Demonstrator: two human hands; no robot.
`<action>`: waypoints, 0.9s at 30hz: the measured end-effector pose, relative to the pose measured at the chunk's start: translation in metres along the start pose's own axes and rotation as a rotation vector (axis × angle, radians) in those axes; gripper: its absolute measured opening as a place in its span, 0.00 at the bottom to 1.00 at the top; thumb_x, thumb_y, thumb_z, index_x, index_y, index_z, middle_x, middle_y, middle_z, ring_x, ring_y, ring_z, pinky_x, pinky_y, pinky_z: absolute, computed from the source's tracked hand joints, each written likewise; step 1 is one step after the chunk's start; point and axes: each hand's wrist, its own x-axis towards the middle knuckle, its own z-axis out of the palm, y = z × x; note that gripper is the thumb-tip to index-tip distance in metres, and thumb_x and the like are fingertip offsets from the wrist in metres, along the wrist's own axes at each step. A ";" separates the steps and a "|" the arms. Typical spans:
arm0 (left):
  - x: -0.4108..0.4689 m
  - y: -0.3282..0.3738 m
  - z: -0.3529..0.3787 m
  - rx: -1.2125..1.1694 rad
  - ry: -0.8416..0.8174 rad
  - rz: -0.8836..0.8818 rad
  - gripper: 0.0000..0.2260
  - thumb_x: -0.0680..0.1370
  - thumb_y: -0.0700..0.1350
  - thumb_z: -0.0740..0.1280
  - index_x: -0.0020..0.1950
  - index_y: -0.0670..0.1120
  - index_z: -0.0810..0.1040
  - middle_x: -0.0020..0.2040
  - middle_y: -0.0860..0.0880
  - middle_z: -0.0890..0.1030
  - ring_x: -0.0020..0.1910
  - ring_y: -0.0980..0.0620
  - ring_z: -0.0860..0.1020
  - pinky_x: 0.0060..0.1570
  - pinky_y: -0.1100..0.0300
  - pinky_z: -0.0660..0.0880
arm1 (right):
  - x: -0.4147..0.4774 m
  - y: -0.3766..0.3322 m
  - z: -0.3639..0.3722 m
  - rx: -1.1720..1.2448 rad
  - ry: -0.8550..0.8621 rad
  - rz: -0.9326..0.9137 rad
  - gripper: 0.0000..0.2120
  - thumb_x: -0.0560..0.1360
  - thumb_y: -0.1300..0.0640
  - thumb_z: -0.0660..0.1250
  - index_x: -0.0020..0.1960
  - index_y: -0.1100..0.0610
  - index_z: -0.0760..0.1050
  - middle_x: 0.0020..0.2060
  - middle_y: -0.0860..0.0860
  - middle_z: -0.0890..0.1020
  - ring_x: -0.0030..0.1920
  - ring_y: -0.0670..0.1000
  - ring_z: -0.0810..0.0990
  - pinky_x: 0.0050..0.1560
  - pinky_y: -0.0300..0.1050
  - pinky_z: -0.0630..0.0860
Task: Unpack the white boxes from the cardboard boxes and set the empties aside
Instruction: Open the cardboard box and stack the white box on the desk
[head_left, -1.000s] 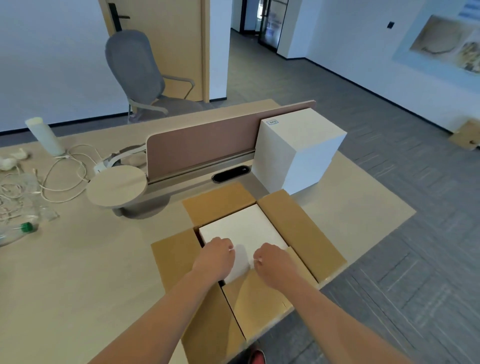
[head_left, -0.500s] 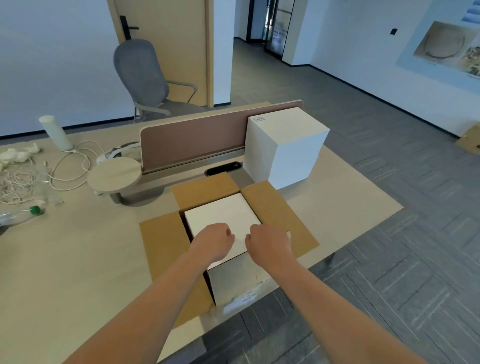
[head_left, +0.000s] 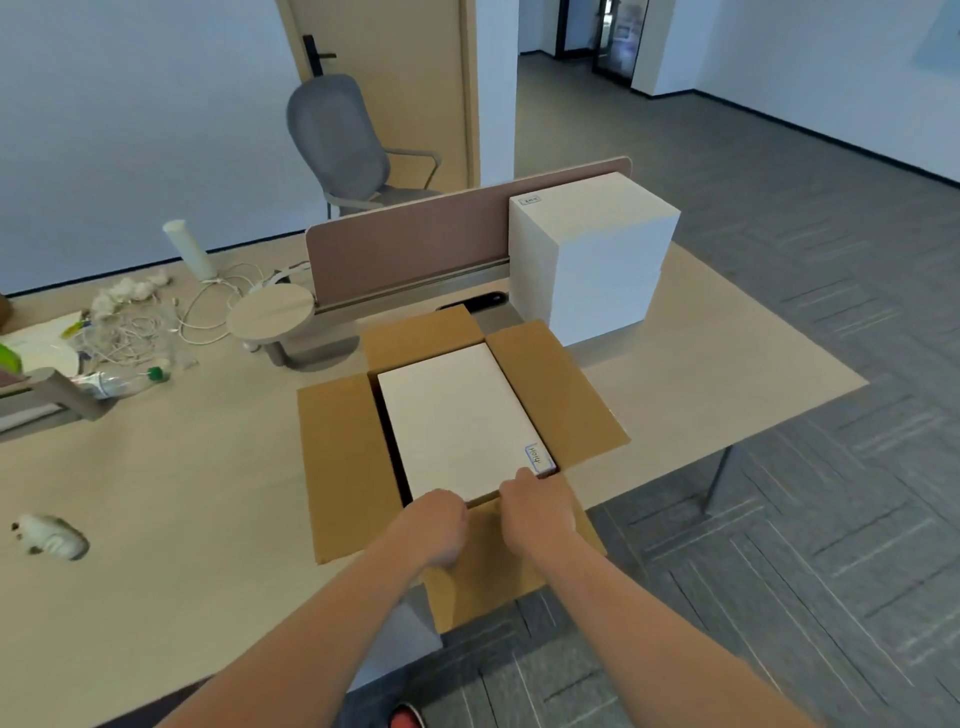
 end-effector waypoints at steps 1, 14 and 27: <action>-0.001 0.001 0.004 0.022 0.018 0.002 0.14 0.78 0.37 0.57 0.34 0.45 0.73 0.35 0.48 0.72 0.35 0.49 0.74 0.34 0.58 0.69 | 0.001 0.001 0.005 0.012 0.035 0.001 0.12 0.80 0.60 0.61 0.62 0.56 0.74 0.60 0.54 0.73 0.49 0.55 0.80 0.33 0.43 0.65; -0.001 -0.007 0.018 0.229 -0.015 0.005 0.20 0.78 0.39 0.60 0.70 0.48 0.73 0.64 0.47 0.69 0.61 0.47 0.72 0.57 0.53 0.76 | 0.019 -0.006 0.031 0.087 0.192 -0.016 0.09 0.80 0.62 0.62 0.60 0.56 0.72 0.57 0.54 0.73 0.53 0.54 0.77 0.40 0.45 0.74; -0.030 -0.042 -0.005 -0.163 0.019 0.066 0.16 0.81 0.47 0.55 0.49 0.39 0.80 0.45 0.46 0.79 0.45 0.45 0.80 0.41 0.54 0.75 | -0.005 -0.011 0.018 0.052 0.116 0.057 0.10 0.81 0.58 0.55 0.57 0.56 0.74 0.57 0.54 0.75 0.49 0.53 0.78 0.48 0.46 0.79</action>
